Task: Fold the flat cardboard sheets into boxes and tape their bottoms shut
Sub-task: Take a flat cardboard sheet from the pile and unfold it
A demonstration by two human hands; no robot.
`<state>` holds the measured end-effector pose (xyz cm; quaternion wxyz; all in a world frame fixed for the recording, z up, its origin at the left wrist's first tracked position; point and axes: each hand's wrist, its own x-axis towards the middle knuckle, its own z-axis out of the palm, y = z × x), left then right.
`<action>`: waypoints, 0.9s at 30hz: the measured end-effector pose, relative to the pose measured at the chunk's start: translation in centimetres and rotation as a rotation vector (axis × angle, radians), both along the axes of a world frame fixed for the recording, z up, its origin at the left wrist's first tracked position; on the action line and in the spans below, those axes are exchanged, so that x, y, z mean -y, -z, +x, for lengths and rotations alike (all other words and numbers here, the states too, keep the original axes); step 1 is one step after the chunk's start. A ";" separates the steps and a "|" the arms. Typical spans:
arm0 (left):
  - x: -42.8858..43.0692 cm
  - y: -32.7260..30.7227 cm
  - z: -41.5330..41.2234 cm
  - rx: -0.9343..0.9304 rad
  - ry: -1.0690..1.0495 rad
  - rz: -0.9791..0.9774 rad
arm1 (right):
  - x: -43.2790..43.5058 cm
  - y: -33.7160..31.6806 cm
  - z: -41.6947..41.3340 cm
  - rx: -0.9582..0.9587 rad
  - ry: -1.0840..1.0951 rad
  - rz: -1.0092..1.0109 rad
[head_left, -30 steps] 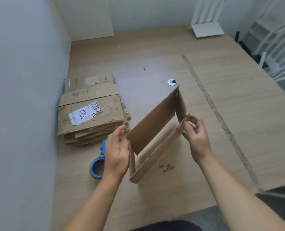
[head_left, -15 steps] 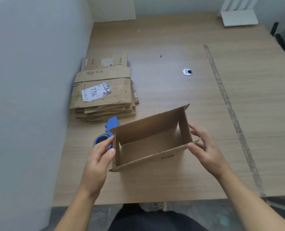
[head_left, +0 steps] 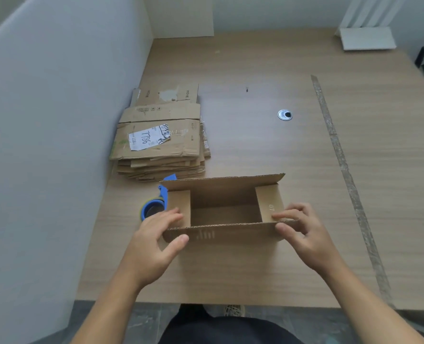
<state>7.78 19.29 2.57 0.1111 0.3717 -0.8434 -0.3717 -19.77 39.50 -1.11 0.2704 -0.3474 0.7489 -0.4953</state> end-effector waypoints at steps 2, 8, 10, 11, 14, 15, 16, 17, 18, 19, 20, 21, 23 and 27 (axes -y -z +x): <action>0.1 0.3 -0.5 0.020 -0.042 -0.023 | -0.1 0.1 0.2 -0.017 0.031 -0.001; -1.0 1.5 -2.8 -0.066 -0.167 -0.174 | 0.6 0.2 0.9 -0.056 0.205 0.104; -1.3 1.8 -3.1 -0.074 -0.192 -0.223 | 0.9 0.0 1.0 -0.055 0.205 0.125; -1.2 1.8 -3.3 -0.069 -0.195 -0.255 | 1.0 -0.1 1.0 -0.049 0.197 0.123; -0.4 1.8 -4.3 0.006 -0.104 -0.466 | 1.4 -0.2 0.7 -0.067 0.156 0.121; -0.1 1.7 -4.8 0.039 -0.076 -0.491 | 1.5 -0.3 0.7 -0.079 0.146 0.123; 0.3 1.7 -5.2 0.068 -0.054 -0.495 | 1.5 -0.3 0.7 -0.082 0.142 0.124; 0.7 1.5 -5.6 0.089 -0.041 -0.488 | 1.6 -0.4 0.8 -0.078 0.144 0.121; 1.1 1.3 -5.9 0.093 -0.037 -0.484 | 1.8 -0.4 0.9 -0.073 0.151 0.115; 1.5 1.2 -6.1 0.081 -0.043 -0.487 | 1.9 -0.4 1.0 -0.072 0.160 0.104; 1.7 1.2 -6.2 0.058 -0.046 -0.495 | 2.0 -0.3 1.0 -0.074 0.169 0.092; 1.7 1.3 -6.1 0.035 -0.043 -0.493 | 2.1 -0.1 1.1 -0.071 0.179 0.080; 1.4 1.9 -5.8 -0.018 -0.010 -0.457 | 2.2 0.2 1.3 -0.052 0.220 0.073; 0.1 3.6 -4.9 -0.083 0.011 -0.415 | 2.1 0.1 1.2 -0.022 0.276 0.100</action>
